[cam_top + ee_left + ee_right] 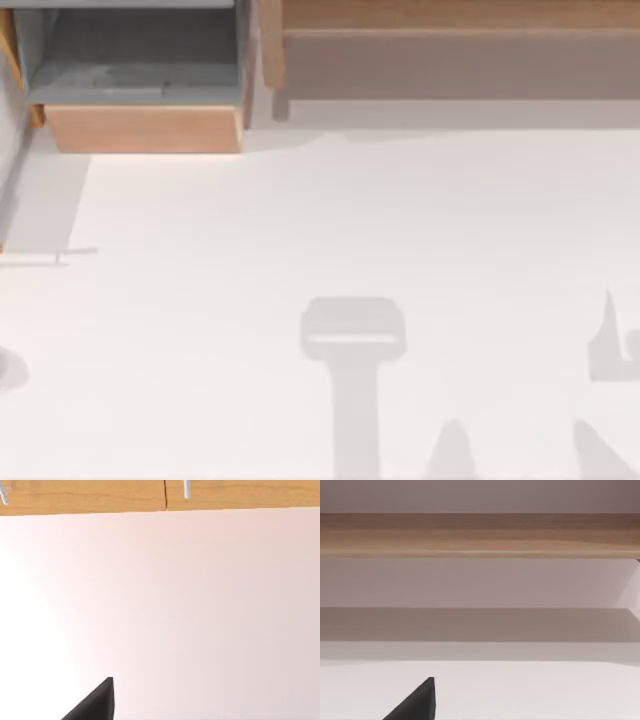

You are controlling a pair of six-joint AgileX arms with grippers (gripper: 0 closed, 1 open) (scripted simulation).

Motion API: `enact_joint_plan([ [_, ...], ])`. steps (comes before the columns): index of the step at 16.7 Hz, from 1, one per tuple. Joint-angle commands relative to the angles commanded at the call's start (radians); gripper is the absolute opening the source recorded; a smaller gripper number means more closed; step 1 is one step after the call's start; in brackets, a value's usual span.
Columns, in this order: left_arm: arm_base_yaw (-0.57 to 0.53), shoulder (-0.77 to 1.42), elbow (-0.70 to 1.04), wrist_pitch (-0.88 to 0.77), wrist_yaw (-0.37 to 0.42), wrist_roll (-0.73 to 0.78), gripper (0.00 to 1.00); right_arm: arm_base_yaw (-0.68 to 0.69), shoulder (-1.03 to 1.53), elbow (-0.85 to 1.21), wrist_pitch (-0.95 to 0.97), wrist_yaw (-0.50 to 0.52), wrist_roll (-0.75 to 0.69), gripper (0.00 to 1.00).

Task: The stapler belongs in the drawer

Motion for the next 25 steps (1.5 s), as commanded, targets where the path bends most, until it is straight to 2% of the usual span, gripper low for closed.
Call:
enact_joint_plan([
  [3,-0.032,0.065,-0.15,0.128,0.067,0.043,1.0,0.0,0.0,0.0,0.0,0.0,0.0,1.0],
  [7,-0.102,0.131,-0.239,0.183,0.119,0.057,1.0,0.0,0.0,0.0,0.0,0.0,0.0,1.0],
  [13,-0.105,0.132,-0.236,0.18,0.117,0.057,1.0,0.0,0.0,0.0,0.0,0.0,0.0,1.0],
  [18,-0.163,0.162,-0.166,0.14,0.063,0.056,1.0,0.0,0.0,0.0,0.0,0.0,0.0,1.0],
  [22,-0.165,0.163,-0.163,0.138,0.061,0.056,1.0,0.0,0.0,0.0,0.0,0.0,0.0,1.0],
  [25,-0.165,0.163,-0.163,0.138,0.061,0.056,0.77,0.0,0.0,0.0,0.0,0.0,0.0,1.0],
])
